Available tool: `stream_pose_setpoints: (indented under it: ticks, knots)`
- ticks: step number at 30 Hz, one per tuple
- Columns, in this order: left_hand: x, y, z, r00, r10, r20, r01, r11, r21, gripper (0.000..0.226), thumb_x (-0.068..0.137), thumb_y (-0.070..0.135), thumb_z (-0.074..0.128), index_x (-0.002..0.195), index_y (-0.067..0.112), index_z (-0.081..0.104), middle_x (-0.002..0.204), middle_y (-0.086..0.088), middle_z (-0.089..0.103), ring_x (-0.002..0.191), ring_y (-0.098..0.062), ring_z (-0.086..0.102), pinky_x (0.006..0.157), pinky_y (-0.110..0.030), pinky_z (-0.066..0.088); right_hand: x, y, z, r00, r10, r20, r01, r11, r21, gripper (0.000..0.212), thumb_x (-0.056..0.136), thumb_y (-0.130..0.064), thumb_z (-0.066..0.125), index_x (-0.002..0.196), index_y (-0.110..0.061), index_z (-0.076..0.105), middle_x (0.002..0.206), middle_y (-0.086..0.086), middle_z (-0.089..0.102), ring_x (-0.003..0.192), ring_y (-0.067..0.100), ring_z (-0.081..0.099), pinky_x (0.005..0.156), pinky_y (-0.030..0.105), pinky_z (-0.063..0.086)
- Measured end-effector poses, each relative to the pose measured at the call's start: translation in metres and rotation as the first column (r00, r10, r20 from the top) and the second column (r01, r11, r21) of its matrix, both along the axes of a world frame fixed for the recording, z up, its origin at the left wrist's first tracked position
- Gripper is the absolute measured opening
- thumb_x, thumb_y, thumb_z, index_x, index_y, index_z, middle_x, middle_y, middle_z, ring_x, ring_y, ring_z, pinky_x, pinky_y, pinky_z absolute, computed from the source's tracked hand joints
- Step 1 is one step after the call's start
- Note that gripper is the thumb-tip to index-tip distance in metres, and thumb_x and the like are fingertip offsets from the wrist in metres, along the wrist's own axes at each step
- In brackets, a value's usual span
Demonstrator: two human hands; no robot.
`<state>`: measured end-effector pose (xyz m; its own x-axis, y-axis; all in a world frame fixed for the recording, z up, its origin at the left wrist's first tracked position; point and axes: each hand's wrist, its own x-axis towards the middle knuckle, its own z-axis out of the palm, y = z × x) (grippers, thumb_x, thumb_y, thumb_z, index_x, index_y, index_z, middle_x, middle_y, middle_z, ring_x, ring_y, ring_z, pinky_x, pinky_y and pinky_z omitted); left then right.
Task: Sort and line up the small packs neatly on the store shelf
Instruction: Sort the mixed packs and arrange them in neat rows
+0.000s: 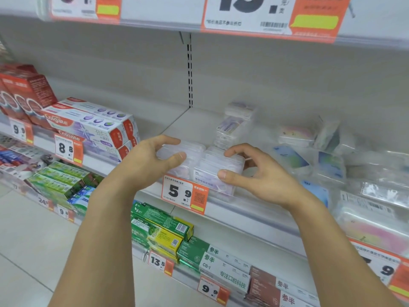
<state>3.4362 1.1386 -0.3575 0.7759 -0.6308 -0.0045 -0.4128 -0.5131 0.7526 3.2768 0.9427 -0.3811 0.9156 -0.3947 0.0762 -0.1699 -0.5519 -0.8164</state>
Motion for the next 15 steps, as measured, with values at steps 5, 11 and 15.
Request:
stream_pose_setpoints:
  ticks: [5,11,15]
  knots:
    - [0.002,-0.001,-0.002,1.0,-0.006,0.02,0.006,1.0,0.004,0.045,0.086,0.047,0.064,0.128,0.04,0.053,0.142,-0.006,0.049,0.111,-0.013,0.054,0.085,-0.025,0.038,-0.001,-0.007,0.009,0.976,-0.184,0.116,0.172,0.979,0.104,0.05,0.08,-0.07,0.057,0.126,-0.052,0.049,0.118,-0.009,0.057,0.099,0.007,0.061,0.085,0.028,0.05]
    - [0.001,0.0,-0.001,1.0,0.001,0.013,-0.001,1.0,-0.013,0.054,0.084,0.049,0.064,0.134,0.042,0.046,0.134,-0.008,0.053,0.112,-0.017,0.049,0.085,-0.029,0.036,0.027,-0.025,0.015,0.887,-0.405,0.223,0.413,0.911,0.009,0.043,0.087,-0.041,0.068,0.126,-0.038,0.052,0.125,-0.001,0.051,0.1,0.013,0.057,0.083,0.023,0.044]
    - [0.002,-0.001,-0.002,1.0,0.012,-0.008,-0.012,0.999,-0.035,0.055,0.084,0.052,0.062,0.136,0.045,0.044,0.139,-0.007,0.05,0.126,-0.018,0.047,0.09,-0.031,0.035,0.05,-0.031,0.01,0.962,-0.266,0.066,0.272,0.957,-0.105,0.071,0.085,-0.052,0.067,0.146,-0.04,0.034,0.15,-0.004,0.035,0.132,0.014,0.043,0.108,0.029,0.035]
